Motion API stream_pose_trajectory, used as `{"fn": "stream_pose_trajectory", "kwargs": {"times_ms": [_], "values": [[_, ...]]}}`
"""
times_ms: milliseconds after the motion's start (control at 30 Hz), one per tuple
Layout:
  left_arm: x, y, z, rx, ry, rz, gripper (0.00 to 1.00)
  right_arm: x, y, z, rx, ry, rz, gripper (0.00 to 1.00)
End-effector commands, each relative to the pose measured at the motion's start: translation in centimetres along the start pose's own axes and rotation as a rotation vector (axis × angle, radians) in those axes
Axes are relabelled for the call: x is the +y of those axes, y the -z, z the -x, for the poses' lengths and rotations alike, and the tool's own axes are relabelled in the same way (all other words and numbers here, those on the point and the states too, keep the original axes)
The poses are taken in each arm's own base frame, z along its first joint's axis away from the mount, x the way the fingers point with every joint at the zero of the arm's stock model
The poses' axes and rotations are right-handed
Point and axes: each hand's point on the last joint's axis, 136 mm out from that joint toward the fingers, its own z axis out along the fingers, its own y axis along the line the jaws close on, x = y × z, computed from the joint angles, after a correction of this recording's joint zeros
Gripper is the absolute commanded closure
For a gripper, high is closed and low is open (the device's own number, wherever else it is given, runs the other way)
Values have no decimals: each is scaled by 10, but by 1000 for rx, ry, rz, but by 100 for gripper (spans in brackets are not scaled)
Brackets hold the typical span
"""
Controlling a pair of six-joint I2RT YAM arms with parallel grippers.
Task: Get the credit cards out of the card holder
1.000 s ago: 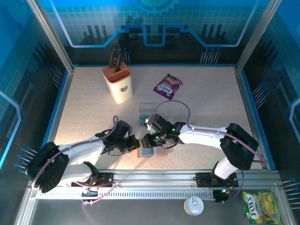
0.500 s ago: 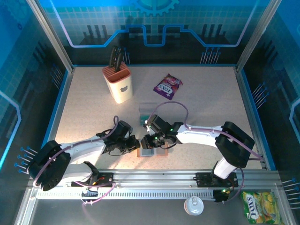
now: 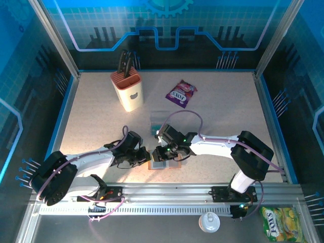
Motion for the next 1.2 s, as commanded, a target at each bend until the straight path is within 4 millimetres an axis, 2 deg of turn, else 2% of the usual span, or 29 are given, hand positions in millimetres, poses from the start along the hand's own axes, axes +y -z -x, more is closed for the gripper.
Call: {"fn": "stream_pose_trajectory", "kwargs": {"times_ms": [0, 467, 533, 833, 1167], "values": [[9, -3, 0, -1, 3, 29, 89, 1, -3, -4, 11, 3, 11, 75], [15, -1, 2, -24, -2, 49, 89, 0, 7, 4, -28, -11, 10, 74], [16, -1, 4, -33, -7, 53, 89, -10, 6, -3, -19, -23, -14, 74], [18, -4, 7, -45, -4, 63, 89, -20, 12, -4, -31, -43, -29, 74], [24, -7, 4, -41, 16, 57, 89, -16, 5, -2, -4, -114, 25, 74]]}}
